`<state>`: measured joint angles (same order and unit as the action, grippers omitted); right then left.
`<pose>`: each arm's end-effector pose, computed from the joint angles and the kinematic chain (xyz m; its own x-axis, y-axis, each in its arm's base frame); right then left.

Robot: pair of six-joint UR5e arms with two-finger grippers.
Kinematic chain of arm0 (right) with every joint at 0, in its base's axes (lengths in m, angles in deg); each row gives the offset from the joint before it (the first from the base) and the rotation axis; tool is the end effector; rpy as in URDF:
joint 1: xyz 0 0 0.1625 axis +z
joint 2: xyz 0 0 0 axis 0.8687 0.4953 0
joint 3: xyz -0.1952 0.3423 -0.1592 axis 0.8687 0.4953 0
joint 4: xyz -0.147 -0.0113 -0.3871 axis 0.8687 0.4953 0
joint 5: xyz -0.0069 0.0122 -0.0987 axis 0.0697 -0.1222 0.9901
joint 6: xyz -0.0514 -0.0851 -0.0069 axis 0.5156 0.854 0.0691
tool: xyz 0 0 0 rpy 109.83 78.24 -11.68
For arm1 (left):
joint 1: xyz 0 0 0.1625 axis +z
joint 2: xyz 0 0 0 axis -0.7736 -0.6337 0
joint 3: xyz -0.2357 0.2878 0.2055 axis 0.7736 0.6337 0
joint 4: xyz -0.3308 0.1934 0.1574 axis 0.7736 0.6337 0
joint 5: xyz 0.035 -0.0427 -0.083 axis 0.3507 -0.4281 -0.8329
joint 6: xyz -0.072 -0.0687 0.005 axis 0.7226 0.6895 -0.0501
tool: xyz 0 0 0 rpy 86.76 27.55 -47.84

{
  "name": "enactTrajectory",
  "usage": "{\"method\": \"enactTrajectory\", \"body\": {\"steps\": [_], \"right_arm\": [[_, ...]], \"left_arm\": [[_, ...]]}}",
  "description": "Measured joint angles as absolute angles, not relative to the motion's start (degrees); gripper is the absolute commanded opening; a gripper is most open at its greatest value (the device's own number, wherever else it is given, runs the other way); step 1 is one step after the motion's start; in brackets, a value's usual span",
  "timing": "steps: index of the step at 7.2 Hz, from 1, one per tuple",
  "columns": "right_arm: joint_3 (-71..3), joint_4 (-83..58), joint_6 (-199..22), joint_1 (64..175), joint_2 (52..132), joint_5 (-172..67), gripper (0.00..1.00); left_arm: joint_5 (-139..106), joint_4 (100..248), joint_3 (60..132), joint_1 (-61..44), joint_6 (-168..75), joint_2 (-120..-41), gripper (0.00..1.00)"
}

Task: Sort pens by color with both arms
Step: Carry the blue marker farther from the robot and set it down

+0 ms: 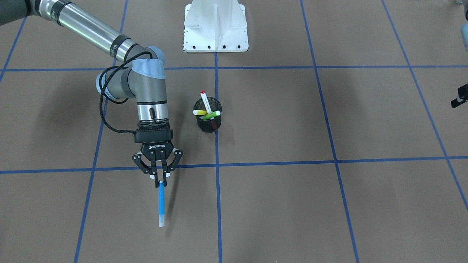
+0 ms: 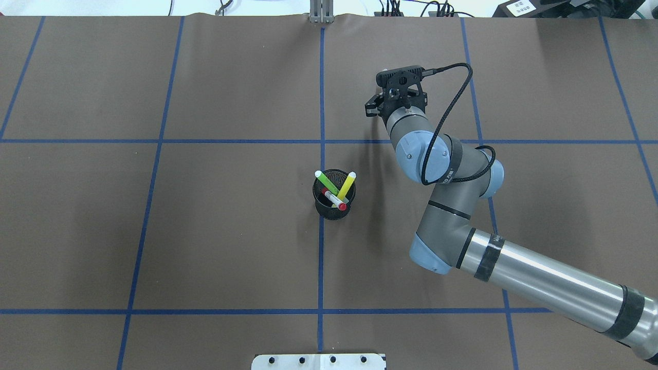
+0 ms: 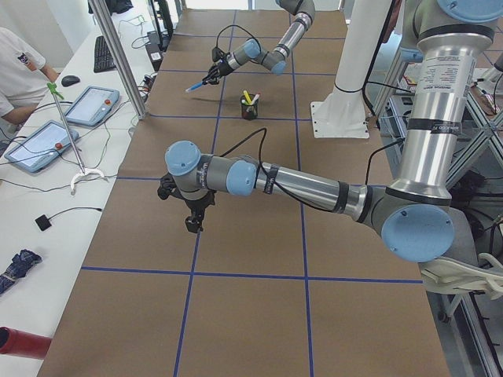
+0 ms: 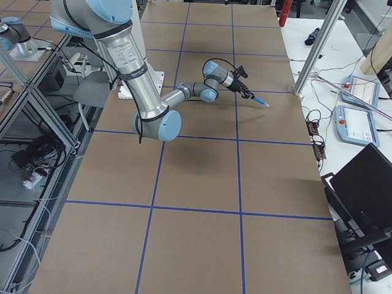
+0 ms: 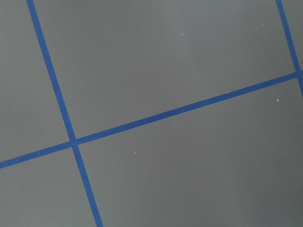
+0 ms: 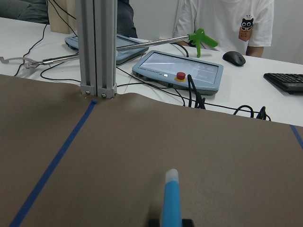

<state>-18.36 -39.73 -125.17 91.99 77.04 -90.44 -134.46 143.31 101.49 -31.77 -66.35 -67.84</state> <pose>-0.5258 -0.5378 0.3142 0.8042 -0.1178 0.5826 -0.4318 0.5576 0.7089 0.0142 -0.5436 0.5445 0.6114 0.2929 -0.7351 -0.1868 0.9562 0.2256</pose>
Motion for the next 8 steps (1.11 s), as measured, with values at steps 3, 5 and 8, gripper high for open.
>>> {"method": "enactTrajectory", "body": {"steps": [3,5,8], "right_arm": [[-17.8,-40.9,-125.3,91.1,77.6,-89.7,0.99],[-18.2,-41.2,-125.7,91.1,77.8,-89.6,1.0],[-23.5,-40.8,-125.8,91.9,79.5,-93.2,1.0]], "left_arm": [[-134.5,143.3,101.7,-31.8,-66.4,-67.8,1.0],[-134.5,143.2,101.8,-31.8,-66.3,-67.9,1.0],[-134.4,143.3,104.3,-29.7,-55.7,-69.6,1.0]]}}
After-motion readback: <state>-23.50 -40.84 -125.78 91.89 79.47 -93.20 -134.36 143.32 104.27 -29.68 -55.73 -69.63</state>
